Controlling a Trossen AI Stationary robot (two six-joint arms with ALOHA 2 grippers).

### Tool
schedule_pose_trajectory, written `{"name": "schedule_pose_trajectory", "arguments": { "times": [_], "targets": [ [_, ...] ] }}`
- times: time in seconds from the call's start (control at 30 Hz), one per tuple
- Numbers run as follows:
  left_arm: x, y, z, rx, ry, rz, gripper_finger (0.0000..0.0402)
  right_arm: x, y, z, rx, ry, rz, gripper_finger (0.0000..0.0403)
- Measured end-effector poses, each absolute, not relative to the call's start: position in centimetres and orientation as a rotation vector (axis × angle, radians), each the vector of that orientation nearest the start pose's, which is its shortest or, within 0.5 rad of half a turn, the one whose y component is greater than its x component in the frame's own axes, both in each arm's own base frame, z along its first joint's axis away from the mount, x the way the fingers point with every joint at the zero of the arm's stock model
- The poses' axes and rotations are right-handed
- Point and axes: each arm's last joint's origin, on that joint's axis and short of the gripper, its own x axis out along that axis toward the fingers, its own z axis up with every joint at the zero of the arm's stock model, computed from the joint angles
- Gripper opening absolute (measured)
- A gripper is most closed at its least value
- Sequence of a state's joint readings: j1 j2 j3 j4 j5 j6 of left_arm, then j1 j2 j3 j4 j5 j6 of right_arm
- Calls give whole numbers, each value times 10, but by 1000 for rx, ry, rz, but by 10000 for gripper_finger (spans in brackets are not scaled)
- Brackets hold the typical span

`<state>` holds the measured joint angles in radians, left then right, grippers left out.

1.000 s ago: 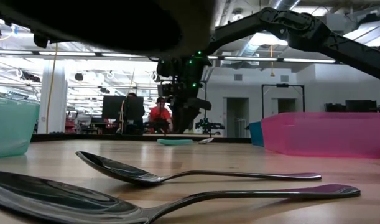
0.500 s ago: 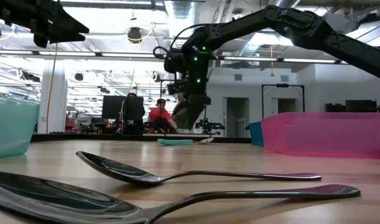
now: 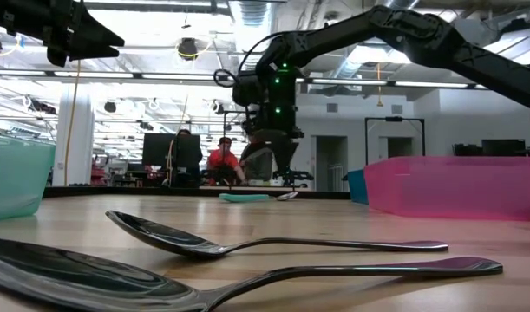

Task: Sort silverware by color (type)
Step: Put the blue spoon into the skyblue bin

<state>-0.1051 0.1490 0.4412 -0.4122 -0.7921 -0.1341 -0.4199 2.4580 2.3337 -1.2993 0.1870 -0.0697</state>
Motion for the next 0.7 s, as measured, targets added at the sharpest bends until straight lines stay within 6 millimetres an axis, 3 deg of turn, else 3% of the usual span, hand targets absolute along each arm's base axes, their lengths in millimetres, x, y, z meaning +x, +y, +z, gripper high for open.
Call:
{"name": "schedule_pose_trajectory", "arguments": {
  "times": [0.27,0.43,0.57,0.7],
  "targets": [
    [66,14,260,-76,64,692,206,460,-198,206,216,1292,-355,14],
    [66,14,260,-76,64,692,206,475,-190,212,191,1161,-279,14],
    [66,14,260,-76,64,692,206,482,-178,238,151,1027,-235,16],
    [66,14,260,-76,64,692,206,474,-163,286,30,911,-166,15]
  ]
}}
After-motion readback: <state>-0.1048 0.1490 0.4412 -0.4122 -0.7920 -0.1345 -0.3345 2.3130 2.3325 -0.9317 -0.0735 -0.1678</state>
